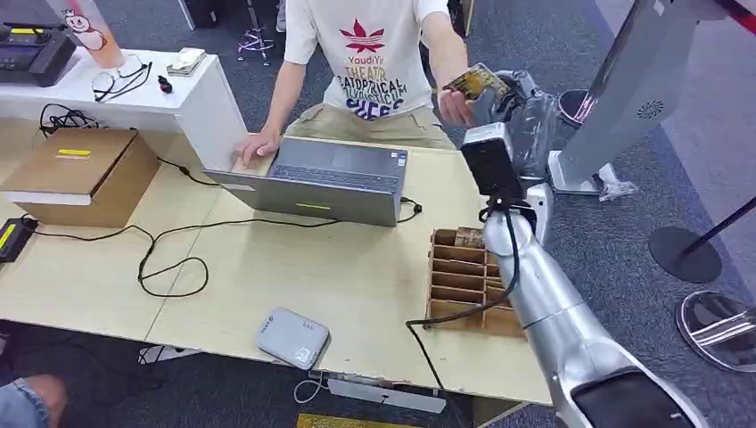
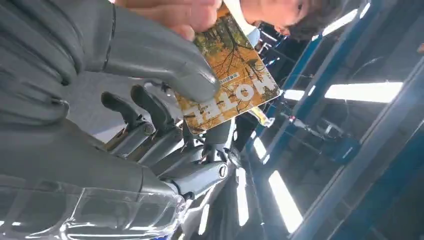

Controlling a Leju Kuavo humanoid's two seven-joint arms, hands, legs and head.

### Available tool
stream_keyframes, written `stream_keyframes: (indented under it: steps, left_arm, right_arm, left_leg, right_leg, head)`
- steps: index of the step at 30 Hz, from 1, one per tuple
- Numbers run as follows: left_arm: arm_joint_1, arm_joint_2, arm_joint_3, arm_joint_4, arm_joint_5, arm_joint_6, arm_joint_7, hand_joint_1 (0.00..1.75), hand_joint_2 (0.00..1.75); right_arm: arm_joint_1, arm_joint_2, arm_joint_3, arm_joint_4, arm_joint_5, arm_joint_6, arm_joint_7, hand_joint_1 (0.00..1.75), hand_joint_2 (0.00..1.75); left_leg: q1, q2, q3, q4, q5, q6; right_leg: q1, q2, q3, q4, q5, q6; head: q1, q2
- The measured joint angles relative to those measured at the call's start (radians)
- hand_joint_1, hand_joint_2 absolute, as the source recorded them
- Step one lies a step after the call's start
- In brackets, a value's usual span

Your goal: Pass the card to the sensor for recognition and then transmit it.

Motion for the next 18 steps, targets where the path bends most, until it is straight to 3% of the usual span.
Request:
stream_keyframes:
  steps: [5,6,7,8,18]
  left_arm:
    - [0.003,0.000,0.000,0.000,0.012,0.002,-0.023,0.00,0.00]
    - [0.005,0.000,0.000,0.000,0.013,0.002,-0.027,0.00,0.00]
    - [0.008,0.000,0.000,0.000,0.013,0.001,-0.032,0.00,0.00]
    - [0.010,0.001,0.000,0.000,0.012,0.000,-0.033,0.00,0.00]
    - [0.013,0.008,0.000,0.000,0.008,-0.005,-0.032,0.00,0.00]
  right_arm:
    - [0.026,0.046,-0.014,0.105,0.067,-0.001,-0.081,1.75,1.75]
    - [0.034,0.052,-0.015,0.125,0.070,-0.001,-0.094,1.59,1.75]
    - [0.043,0.056,-0.016,0.144,0.069,-0.002,-0.106,0.17,1.75]
    - [0.052,0.059,-0.017,0.160,0.064,0.000,-0.107,0.00,1.75]
    - [0.111,0.061,-0.014,0.262,-0.010,0.048,-0.088,0.00,1.75]
  left_leg:
    - [0.000,0.000,0.000,0.000,0.000,0.000]
    - [0.000,0.000,0.000,0.000,0.000,0.000]
    - [0.000,0.000,0.000,0.000,0.000,0.000]
    - [0.000,0.000,0.000,0.000,0.000,0.000]
    - [0.000,-0.001,-0.001,0.000,0.000,0.000]
  right_leg:
    - [0.000,0.000,0.000,0.000,0.000,0.000]
    - [0.000,0.000,0.000,0.000,0.000,0.000]
    - [0.000,0.000,0.000,0.000,0.000,0.000]
    - [0.000,0.000,0.000,0.000,0.000,0.000]
    - [0.000,0.000,-0.001,0.000,0.000,0.000]
  head:
    - [0.000,0.000]
    - [0.000,0.000]
    - [0.000,0.000]
    - [0.000,0.000]
    - [0.000,0.000]
